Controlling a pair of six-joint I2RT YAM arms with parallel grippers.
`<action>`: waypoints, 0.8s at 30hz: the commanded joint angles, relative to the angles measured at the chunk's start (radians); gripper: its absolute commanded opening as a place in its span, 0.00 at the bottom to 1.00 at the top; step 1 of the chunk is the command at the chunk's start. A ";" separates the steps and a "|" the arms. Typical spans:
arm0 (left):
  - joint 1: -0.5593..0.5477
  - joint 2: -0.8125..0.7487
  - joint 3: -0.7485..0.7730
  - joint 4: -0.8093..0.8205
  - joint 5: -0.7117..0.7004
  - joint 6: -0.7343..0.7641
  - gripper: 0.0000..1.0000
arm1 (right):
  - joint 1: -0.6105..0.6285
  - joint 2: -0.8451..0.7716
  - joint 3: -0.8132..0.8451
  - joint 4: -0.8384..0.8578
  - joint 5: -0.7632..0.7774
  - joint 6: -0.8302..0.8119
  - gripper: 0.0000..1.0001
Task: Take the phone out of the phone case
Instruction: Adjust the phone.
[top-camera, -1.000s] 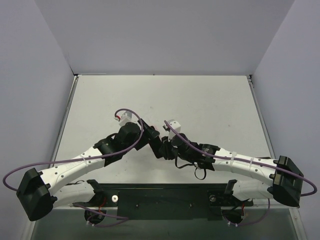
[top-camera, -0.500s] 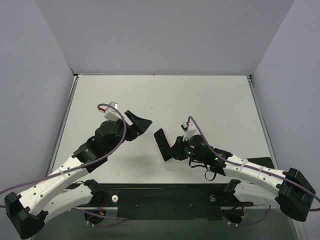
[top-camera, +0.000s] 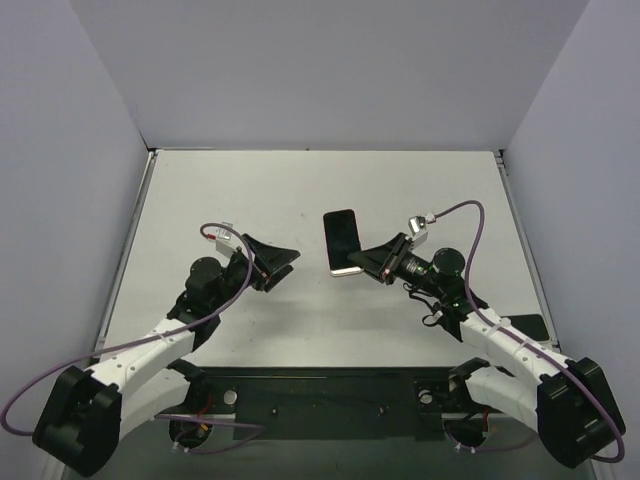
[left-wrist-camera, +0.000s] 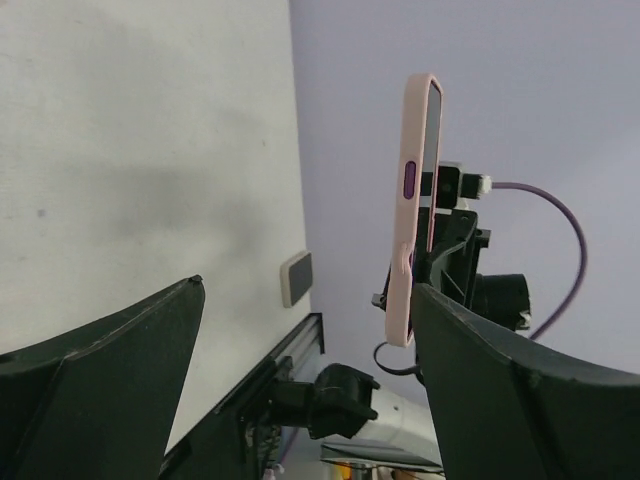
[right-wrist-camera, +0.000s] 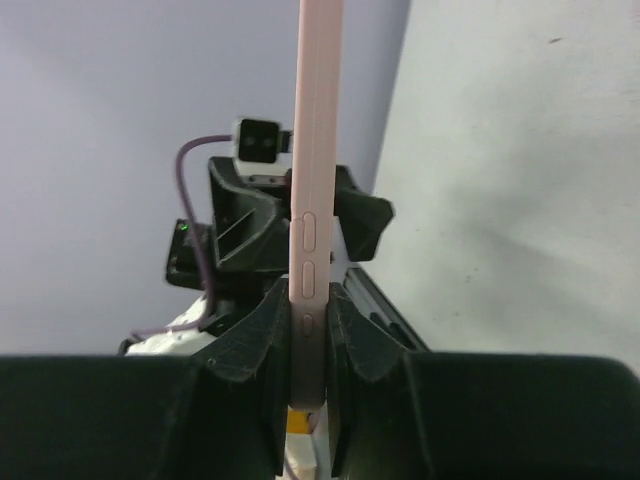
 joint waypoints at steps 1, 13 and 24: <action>-0.027 0.096 0.035 0.525 0.178 -0.152 0.94 | -0.002 0.027 0.052 0.390 -0.133 0.223 0.00; -0.186 0.078 0.128 0.317 0.011 0.029 0.91 | 0.003 0.079 0.037 0.501 -0.156 0.291 0.00; -0.136 -0.105 0.412 -0.471 -0.170 0.473 0.91 | 0.127 -0.077 0.378 -0.783 -0.195 -0.688 0.00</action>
